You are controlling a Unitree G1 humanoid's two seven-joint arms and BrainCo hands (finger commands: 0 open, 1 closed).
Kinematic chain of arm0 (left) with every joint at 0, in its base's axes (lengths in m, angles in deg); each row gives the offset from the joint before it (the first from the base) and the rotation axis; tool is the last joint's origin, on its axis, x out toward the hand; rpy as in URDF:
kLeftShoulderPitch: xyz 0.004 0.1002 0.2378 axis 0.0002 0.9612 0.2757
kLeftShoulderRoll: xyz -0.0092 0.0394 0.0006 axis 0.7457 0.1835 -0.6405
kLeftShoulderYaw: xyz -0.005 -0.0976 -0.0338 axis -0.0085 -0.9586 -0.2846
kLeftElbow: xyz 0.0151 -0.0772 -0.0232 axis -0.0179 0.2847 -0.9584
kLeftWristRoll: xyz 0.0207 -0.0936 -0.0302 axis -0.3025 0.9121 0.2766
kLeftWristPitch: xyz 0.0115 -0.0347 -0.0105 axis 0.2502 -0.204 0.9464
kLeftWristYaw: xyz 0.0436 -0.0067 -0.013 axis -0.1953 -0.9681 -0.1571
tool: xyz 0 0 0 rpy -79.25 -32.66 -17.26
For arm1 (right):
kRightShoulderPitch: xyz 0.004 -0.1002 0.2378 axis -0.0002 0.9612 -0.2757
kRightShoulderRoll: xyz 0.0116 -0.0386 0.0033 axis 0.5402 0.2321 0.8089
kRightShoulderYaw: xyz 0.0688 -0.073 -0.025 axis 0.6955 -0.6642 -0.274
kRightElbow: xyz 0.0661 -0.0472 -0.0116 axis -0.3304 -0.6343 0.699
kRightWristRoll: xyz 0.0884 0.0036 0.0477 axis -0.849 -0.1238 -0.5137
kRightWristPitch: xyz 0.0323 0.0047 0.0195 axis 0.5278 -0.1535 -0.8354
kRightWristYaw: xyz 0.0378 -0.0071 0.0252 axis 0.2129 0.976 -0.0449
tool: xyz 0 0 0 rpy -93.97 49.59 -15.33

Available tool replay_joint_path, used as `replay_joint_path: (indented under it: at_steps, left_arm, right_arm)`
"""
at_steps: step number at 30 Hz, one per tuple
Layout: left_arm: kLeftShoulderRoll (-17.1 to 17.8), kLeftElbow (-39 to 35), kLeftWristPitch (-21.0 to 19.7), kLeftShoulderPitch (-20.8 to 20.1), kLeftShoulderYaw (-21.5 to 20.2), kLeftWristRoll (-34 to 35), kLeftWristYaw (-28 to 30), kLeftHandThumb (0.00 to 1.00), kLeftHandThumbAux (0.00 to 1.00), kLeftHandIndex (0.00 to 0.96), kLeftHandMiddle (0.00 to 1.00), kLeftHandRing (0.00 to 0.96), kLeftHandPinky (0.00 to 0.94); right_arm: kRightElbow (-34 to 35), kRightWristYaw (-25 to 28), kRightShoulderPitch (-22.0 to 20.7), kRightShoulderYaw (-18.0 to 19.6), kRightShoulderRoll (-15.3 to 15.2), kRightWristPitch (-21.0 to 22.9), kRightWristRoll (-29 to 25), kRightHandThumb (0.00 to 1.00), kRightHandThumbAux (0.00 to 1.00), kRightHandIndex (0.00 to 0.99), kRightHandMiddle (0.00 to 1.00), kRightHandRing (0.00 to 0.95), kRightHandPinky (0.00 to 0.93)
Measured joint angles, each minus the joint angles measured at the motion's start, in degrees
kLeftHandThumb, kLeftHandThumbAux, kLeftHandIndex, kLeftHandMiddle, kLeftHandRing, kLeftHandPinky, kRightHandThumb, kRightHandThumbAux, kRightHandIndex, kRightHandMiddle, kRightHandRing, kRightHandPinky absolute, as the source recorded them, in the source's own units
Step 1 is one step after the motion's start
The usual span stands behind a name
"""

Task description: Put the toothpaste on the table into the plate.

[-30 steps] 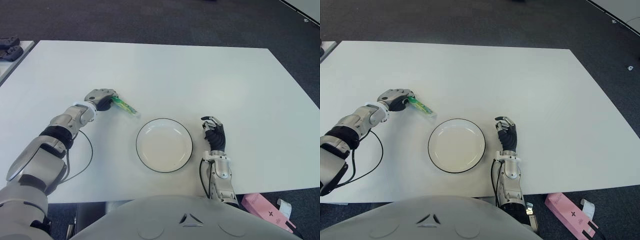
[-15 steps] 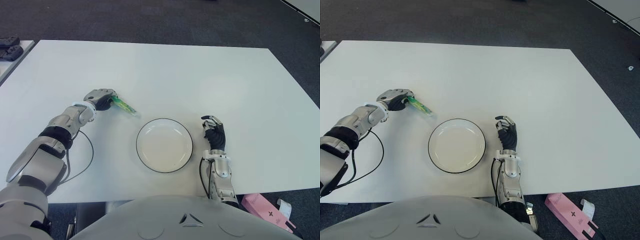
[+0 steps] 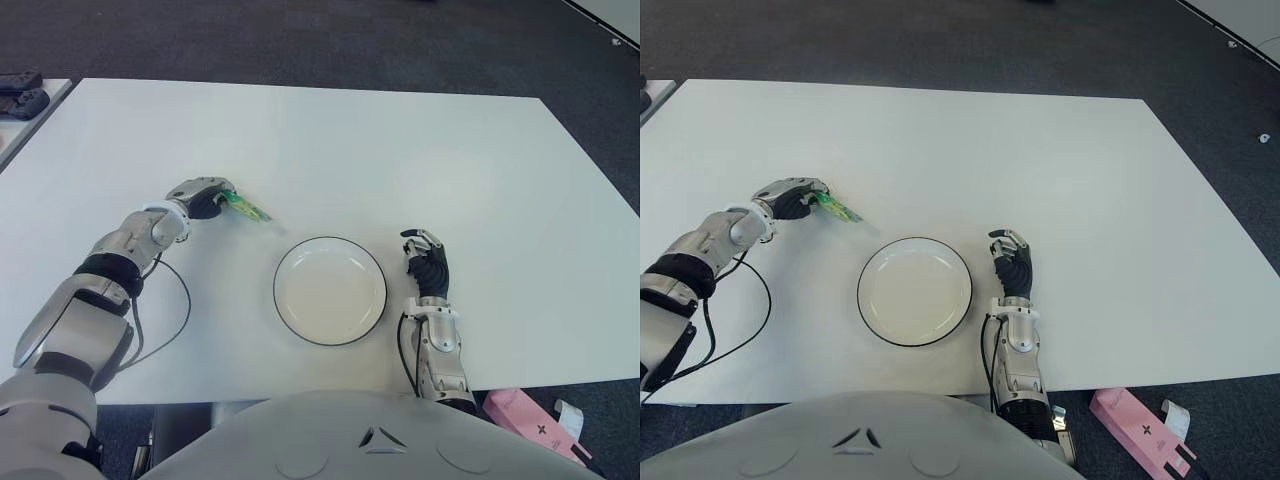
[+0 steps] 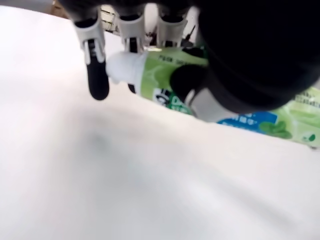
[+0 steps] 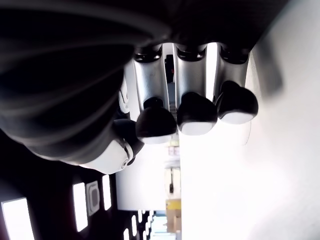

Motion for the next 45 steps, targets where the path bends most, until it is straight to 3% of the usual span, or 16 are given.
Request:
replay_joint_path:
  at_steps: [7, 23, 33, 45]
  left_arm:
    - [-2.0, -5.5, -0.9, 1.7, -5.9, 8.2, 3.6, 0.746, 0.701, 0.441, 0.934, 0.908, 0.889]
    - [-7.1, -34.7, -13.8, 11.2, -13.3, 15.9, 5.9, 0.744, 0.701, 0.441, 0.92, 0.894, 0.853]
    - [-9.5, -47.0, -14.9, 15.3, -11.8, 15.9, 7.6, 0.744, 0.702, 0.44, 0.975, 0.923, 0.897]
    - [-10.7, -59.3, -14.8, 19.5, -6.3, 17.3, 17.3, 0.746, 0.7, 0.441, 0.946, 0.902, 0.891]
  right_arm:
    - [-0.6, 0.1, -0.6, 0.1, 0.0, 0.0, 0.0, 0.704, 0.725, 0.438, 0.89, 0.873, 0.864]
    - [-1.5, 0.0, -1.7, 0.2, 0.0, 0.1, 0.1, 0.703, 0.726, 0.438, 0.872, 0.857, 0.84]
    - [-2.8, -0.3, -2.5, 0.2, 0.0, -0.4, 0.4, 0.702, 0.726, 0.438, 0.879, 0.863, 0.854]
    - [-3.9, -0.3, -3.6, 0.2, 0.0, -0.6, 0.4, 0.702, 0.726, 0.438, 0.868, 0.853, 0.847]
